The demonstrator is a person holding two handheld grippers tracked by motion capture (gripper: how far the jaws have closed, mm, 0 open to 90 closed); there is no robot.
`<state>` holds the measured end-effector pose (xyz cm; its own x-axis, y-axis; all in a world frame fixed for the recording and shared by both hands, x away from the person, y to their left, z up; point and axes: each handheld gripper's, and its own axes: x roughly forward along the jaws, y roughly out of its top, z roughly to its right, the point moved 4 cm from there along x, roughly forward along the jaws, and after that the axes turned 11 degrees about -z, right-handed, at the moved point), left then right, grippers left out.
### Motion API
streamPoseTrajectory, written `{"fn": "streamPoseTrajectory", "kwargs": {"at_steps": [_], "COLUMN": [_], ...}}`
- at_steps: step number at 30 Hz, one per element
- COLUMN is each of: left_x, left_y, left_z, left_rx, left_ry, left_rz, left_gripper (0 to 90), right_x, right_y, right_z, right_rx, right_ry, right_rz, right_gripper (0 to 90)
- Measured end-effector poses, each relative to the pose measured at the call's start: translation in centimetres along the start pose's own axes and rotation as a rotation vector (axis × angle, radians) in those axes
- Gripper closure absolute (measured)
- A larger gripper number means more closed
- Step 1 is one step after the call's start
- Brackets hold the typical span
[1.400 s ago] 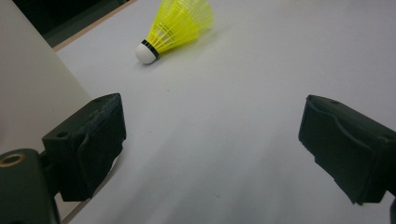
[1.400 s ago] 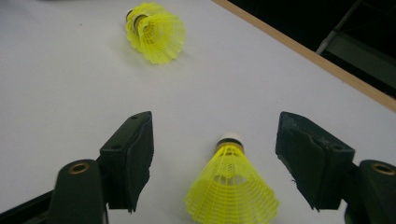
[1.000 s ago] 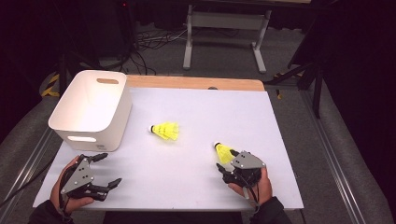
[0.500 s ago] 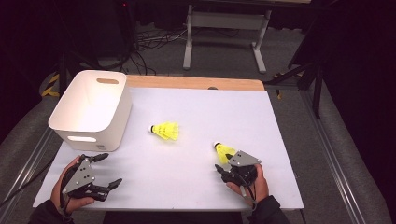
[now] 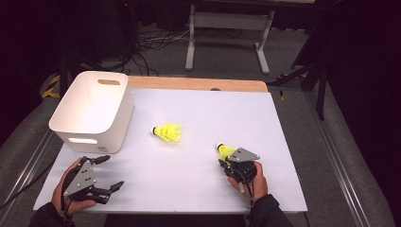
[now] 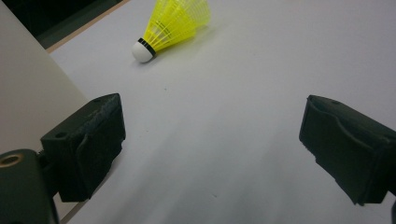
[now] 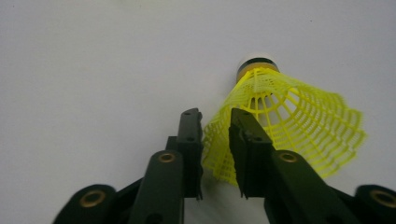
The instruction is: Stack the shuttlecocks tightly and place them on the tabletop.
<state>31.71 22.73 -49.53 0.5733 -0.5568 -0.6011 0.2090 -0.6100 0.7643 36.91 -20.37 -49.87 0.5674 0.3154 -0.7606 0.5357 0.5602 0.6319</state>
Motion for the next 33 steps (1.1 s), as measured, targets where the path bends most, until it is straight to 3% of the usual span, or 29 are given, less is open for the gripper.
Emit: {"fn": "streamPoseTrajectory", "kwargs": {"at_steps": [5,33], "left_x": [0.0,0.1], "left_y": [0.0,0.1], "left_z": [0.0,0.0], "left_rx": [0.001,-0.002], "left_ry": [0.001,-0.003], "left_rz": [-0.001,0.002], "left_gripper": [7.7,7.7], "right_x": [-0.2,-2.1], "right_y": [0.0,-0.3], "right_z": [0.2,1.3], "right_rx": [-0.003,0.001], "right_ry": [-0.014,-0.039], "right_rz": [0.006,0.083], "right_gripper": [87.7,90.0]}}
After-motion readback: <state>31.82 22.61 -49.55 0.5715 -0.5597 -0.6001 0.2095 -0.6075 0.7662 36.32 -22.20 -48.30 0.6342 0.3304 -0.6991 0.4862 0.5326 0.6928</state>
